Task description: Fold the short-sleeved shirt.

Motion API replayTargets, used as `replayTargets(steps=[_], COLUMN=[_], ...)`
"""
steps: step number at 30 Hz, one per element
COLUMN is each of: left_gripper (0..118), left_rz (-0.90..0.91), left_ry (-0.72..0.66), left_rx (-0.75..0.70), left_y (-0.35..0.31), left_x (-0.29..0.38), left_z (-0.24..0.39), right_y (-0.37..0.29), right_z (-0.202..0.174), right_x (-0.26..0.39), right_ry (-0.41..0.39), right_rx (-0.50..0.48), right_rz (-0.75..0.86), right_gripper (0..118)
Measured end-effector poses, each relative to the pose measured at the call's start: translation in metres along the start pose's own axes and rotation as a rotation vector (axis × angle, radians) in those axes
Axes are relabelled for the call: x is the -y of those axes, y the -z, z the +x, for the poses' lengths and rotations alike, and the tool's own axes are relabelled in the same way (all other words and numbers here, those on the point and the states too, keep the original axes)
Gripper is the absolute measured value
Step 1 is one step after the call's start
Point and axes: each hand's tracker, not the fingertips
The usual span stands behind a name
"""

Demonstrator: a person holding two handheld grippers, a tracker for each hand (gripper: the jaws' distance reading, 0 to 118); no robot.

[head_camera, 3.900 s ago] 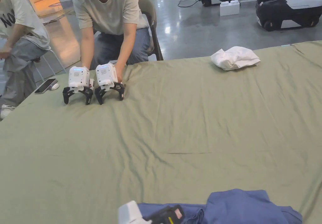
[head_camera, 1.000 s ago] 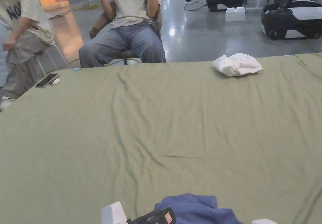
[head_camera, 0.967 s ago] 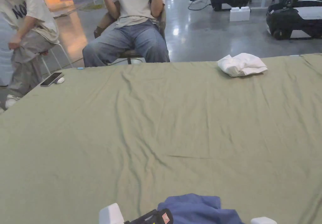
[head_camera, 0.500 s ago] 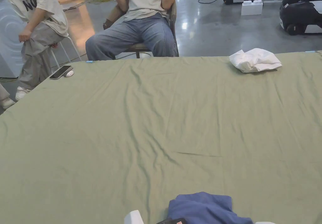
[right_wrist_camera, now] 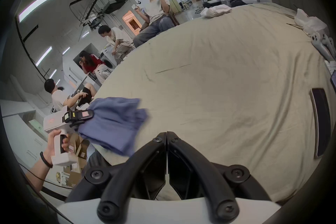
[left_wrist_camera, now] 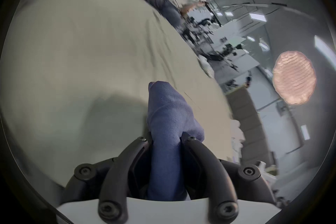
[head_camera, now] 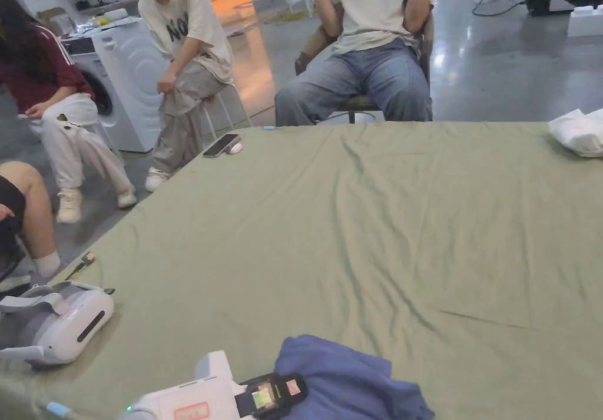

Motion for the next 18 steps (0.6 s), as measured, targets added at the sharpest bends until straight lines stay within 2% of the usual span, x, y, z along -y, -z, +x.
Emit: replayTargets(steps=[3,5,9,10,11,13,15,16,18], left_gripper=[22,22,25,34,50,88,91,91,91], left_rz=[0.034,0.064,0.017,0.021,0.036,0.069,0.105,0.142,0.232], left_ry=[-0.004,-0.023,-0.062,-0.035,-0.012,0.050,0.141,0.222,0.374], left_rx=[-0.186,-0.288,-0.256,-0.316,-0.386,-0.502,-0.687,-0.720,-0.622], left_y=[-0.032,-0.039,-0.016,-0.010,-0.007,-0.005,-0.011,-0.018,-0.041], left_x=[-0.052,-0.071,-0.083,-0.079,-0.078,-0.082,-0.088,-0.088,-0.086], left_z=[-0.046,-0.065,-0.087,-0.076,-0.076,-0.068,-0.048,-0.031,0.010], right_y=[-0.003,-0.002,0.002,0.000,-0.002,-0.007,-0.014,-0.019,-0.031], right_z=[0.010,0.015,0.030,0.030,0.029,0.025,0.025,0.022,0.020], right_x=[0.007,0.012,0.021,0.021,0.020,0.014,0.005,-0.001,-0.013], right_ry=[0.086,0.105,0.129,0.125,0.118,0.093,0.064,0.045,-0.004], right_rx=[0.001,0.017,0.038,0.037,0.037,0.042,0.047,0.057,0.085], right_rz=[-0.006,-0.018,-0.033,-0.033,-0.031,-0.019,0.006,0.024,0.073], right_gripper=[0,0,0,0,0,0,0,0,0])
